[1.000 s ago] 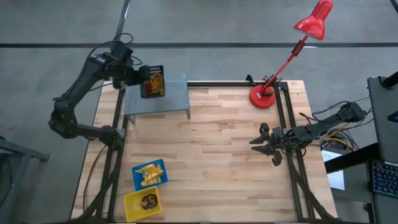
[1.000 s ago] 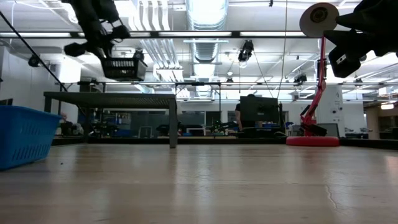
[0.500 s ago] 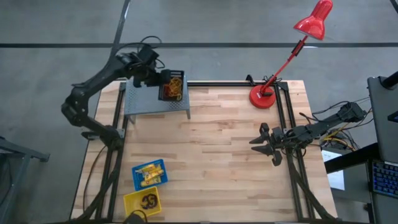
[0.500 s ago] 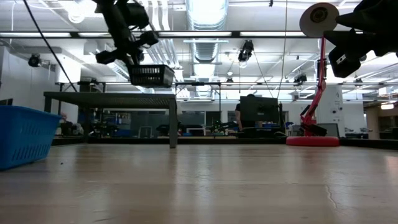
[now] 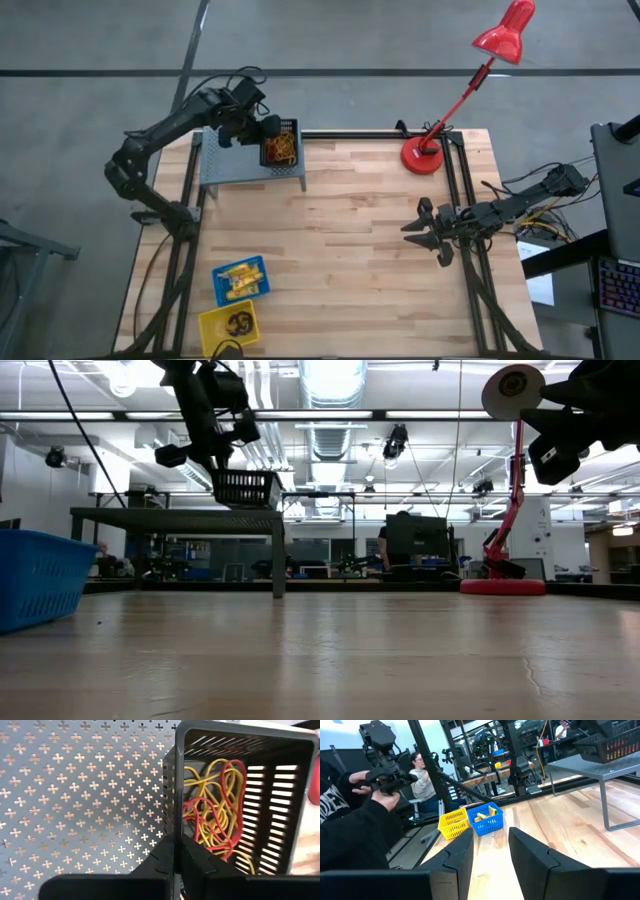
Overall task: Pick & Place Office Desk Supplies
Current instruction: Put the black bin with rubber bands on the shelf, then put the blue bin with crayon boxes on the shelf
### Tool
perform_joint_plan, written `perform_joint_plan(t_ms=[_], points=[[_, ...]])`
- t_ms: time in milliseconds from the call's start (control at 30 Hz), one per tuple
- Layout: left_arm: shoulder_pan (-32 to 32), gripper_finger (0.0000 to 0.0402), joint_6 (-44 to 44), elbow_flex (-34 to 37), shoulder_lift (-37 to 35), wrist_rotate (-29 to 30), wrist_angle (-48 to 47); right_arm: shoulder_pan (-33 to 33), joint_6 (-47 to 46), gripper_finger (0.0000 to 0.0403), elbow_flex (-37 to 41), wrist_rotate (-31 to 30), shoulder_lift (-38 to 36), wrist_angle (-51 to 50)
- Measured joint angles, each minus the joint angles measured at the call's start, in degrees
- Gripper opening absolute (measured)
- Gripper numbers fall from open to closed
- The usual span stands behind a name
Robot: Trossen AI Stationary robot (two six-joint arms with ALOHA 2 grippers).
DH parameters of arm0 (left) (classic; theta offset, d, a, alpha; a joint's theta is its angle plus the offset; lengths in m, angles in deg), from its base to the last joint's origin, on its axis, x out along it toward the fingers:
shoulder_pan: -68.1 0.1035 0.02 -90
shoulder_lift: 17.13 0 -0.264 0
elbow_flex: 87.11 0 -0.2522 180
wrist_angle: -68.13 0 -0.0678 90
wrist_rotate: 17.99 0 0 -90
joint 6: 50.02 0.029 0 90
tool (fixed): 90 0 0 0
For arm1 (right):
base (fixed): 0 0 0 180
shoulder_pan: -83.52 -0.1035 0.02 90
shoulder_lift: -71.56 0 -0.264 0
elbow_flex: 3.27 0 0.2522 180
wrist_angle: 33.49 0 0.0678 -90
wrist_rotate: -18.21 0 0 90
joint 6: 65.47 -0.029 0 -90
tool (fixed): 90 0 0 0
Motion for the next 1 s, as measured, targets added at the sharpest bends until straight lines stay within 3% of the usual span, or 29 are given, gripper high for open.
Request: perform_joint_plan(t_ms=[233, 800, 1000], points=[[-0.1, 0.0035, -1.4, 0.0, 0.1, 0.5, -1.1, 0.0, 0.0, 0.0129, 0.0, 0.0, 0.0, 0.0], [-0.2, 0.0126, -0.4, 0.0, 0.9, -1.0, -2.2, 0.0, 0.0, 0.0116, 0.0, 0.0, 0.0, 0.0], [-0.2, 0.0135, 0.7, 0.0, 0.9, -1.0, -2.7, 0.0, 0.0, 0.0123, 0.0, 0.0, 0.0, 0.0]])
